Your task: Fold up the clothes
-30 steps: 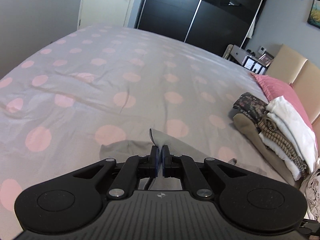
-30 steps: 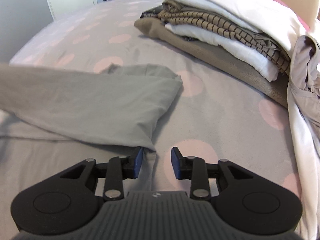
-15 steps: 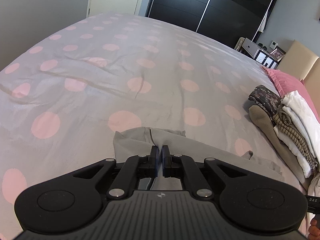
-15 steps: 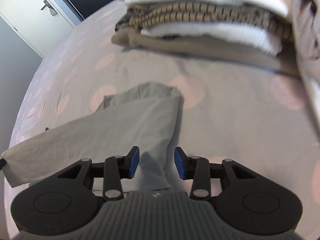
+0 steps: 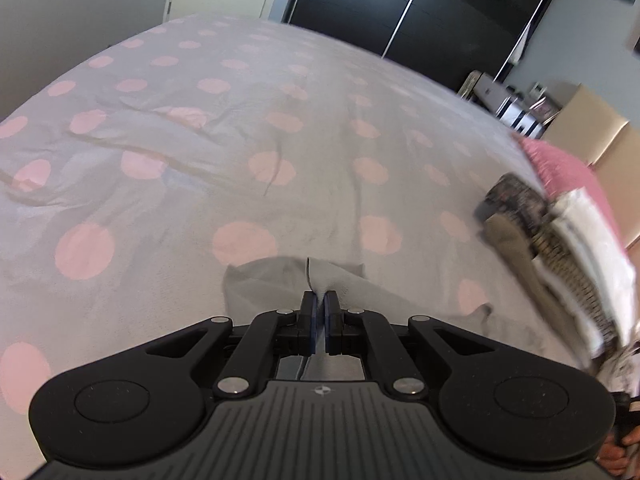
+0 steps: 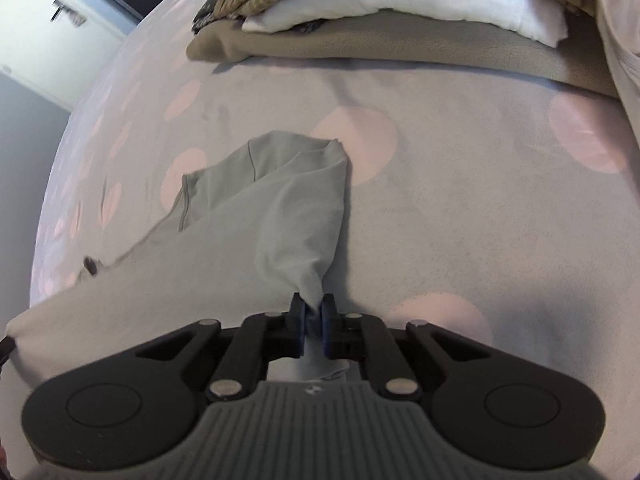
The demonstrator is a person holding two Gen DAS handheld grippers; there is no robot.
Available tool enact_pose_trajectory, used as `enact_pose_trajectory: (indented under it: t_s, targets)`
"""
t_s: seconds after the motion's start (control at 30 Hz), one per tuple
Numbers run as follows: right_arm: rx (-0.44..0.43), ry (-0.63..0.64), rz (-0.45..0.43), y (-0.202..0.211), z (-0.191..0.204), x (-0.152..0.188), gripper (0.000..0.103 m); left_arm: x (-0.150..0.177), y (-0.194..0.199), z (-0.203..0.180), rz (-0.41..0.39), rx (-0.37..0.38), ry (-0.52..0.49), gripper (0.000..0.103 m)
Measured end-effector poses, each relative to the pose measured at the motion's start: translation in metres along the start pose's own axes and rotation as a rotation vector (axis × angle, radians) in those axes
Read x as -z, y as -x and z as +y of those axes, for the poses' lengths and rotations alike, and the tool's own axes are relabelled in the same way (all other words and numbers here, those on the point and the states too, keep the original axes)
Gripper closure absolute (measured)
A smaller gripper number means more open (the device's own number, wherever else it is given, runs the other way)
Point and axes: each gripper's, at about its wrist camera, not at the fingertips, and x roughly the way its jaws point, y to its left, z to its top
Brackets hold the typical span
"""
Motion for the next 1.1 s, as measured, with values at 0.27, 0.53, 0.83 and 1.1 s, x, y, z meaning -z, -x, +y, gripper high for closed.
enact_pose_trajectory:
  t_s: [0.27, 0.53, 0.83, 1.1]
  targets:
    - [-0.026, 0.009, -0.046, 0.009, -0.001, -0.009, 0.083, 0.028, -0.045, 0.018, 0.082, -0.114, 0.013, 0.098]
    - [-0.009, -0.044, -0.162, 0.022, -0.014, -0.041, 0.063, 0.035, -0.033, 0.022, 0.079, -0.054, 0.020, 0.081]
    - [0.002, -0.030, -0.133, -0.015, -0.017, -0.060, 0.063, 0.054, -0.043, 0.004, 0.156, -0.068, -0.121, 0.080]
    - [0.076, 0.078, -0.213, -0.017, -0.004, -0.063, 0.100, 0.058, -0.055, 0.001, 0.165, -0.124, -0.156, 0.086]
